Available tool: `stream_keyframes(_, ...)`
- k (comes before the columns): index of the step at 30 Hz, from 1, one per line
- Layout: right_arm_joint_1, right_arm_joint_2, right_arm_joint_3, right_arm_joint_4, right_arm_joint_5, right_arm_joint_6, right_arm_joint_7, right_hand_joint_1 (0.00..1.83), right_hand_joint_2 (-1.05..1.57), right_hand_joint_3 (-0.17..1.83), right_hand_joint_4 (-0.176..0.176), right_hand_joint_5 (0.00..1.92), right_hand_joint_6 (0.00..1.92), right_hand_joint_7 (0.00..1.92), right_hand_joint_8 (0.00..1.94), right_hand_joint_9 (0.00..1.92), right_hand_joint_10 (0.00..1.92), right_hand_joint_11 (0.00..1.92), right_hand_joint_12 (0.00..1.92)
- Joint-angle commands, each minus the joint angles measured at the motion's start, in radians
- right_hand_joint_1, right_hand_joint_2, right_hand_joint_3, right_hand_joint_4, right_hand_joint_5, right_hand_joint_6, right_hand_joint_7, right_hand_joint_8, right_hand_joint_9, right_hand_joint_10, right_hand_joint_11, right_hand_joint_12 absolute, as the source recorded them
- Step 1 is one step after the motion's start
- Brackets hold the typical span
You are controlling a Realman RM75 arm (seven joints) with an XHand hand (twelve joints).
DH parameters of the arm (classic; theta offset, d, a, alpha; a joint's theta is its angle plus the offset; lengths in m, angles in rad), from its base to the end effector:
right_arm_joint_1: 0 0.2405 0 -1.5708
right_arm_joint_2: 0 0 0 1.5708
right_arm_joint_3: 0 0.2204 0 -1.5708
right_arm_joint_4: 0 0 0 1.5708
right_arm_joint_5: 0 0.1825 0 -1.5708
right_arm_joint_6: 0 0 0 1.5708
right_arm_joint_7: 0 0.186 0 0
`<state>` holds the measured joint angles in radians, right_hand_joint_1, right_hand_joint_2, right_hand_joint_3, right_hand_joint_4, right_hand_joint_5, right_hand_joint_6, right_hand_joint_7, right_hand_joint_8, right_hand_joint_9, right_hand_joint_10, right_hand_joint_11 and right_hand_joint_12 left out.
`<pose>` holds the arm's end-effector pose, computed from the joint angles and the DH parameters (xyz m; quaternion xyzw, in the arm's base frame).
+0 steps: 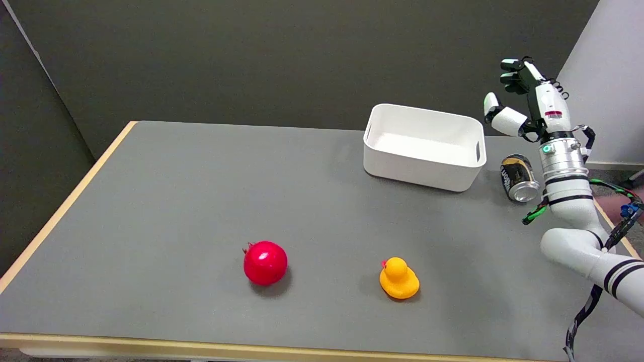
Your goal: Pick up the yellow duck.
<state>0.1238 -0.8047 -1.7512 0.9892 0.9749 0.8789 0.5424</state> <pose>-0.1456 -0.3328 0.5072 0.5723 0.0094 0.3827 0.7252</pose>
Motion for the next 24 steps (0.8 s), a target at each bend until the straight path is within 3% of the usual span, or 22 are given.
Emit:
stream_keyframes(1, -0.034, 0.031, 0.002, 0.035, -0.028, -0.008, 0.031, 0.6, 0.8, 0.88, 0.057, 0.3, 0.58, 0.5, 0.54, 0.43, 0.97, 0.2, 1.31)
stream_keyframes(8, -0.126, 0.119, -0.007, 0.149, -0.072, -0.012, 0.355, 0.56, 0.78, 0.89, 0.064, 0.3, 0.56, 0.51, 0.55, 0.45, 0.98, 0.23, 1.33)
stream_keyframes(14, -0.354, 0.198, 0.012, 0.301, -0.095, -0.001, 0.536, 0.44, 0.71, 0.94, 0.093, 0.29, 0.56, 0.52, 0.59, 0.47, 0.98, 0.25, 1.37)
stream_keyframes(19, -0.513, 0.151, 0.058, 0.445, -0.009, -0.034, 0.511, 0.34, 0.68, 0.94, 0.116, 0.31, 0.61, 0.53, 0.62, 0.49, 0.98, 0.27, 1.38)
stream_keyframes(24, -0.63, 0.093, 0.09, 0.567, 0.012, -0.092, 0.384, 0.34, 0.68, 0.94, 0.12, 0.32, 0.63, 0.54, 0.64, 0.5, 0.99, 0.28, 1.38)
